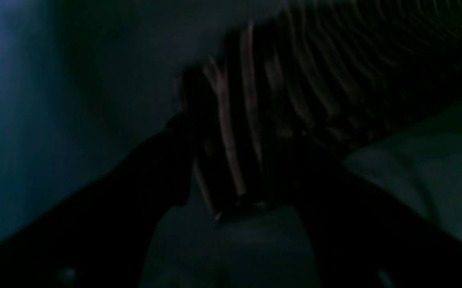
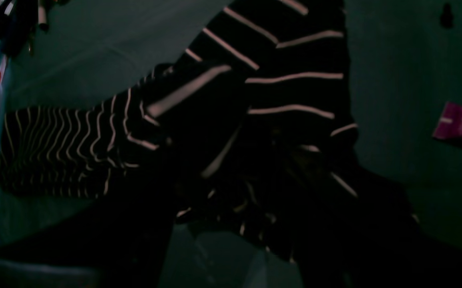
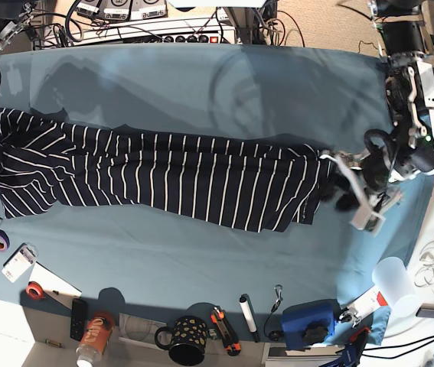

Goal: Layout the t-shirt on the table in an organized manner, then fold the t-shirt properly
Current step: 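Drag the hem end with the left gripper to straighten the folded strip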

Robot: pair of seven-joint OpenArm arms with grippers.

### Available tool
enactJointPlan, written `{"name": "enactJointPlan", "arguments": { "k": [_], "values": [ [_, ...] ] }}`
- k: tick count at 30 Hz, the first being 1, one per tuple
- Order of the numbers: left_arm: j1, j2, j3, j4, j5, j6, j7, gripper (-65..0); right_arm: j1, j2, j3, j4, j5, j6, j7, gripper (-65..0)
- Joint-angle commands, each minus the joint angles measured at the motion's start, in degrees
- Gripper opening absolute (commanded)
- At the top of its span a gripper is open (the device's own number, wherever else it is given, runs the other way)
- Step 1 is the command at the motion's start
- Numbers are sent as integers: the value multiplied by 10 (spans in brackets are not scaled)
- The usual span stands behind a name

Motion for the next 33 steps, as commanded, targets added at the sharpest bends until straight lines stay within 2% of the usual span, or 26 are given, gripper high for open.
{"name": "enactJointPlan", "arguments": {
  "k": [1, 3, 4, 8, 10, 15, 19, 22, 27, 33],
  "values": [
    [-8, -3, -2, 5, 18, 3, -19, -321, 8, 21, 4, 10, 14, 1, 12, -452],
    [-5, 5, 0, -6, 49, 7, -47, -237, 8, 21, 4, 10, 13, 1, 11, -452],
    [-5, 9, 3, -12, 59, 21, -51, -207, 8, 21, 4, 10, 11, 1, 11, -452],
    [-18, 27, 30, -40, 86, 119, -24, -200, 8, 20, 4, 10, 11, 1, 12, -453],
    [-40, 40, 41, -67, 105, 132, 9, -201, 8, 19, 4, 10, 11, 1, 14, -452],
    [-112, 63, 47, -185, 110, 133, 45, -201, 8, 19, 4, 10, 9, 1, 14, -453],
    [-161, 64, 47, -297, 87, 129, 87, -201, 8, 19, 4, 10, -8, 1, 14, -453],
    [-179, 64, 47, -360, 48, 124, 106, -201, 8, 19, 4, 10, -17, 1, 15, -453],
    [-179, 64, 47, -396, -2, 100, 128, -201, 8, 19, 4, 10, -16, 1, 15, -452],
    [-164, 64, 47, -396, -10, 96, 136, -201, 8, 19, 4, 10, -16, 1, 15, -453]
  ]
}}
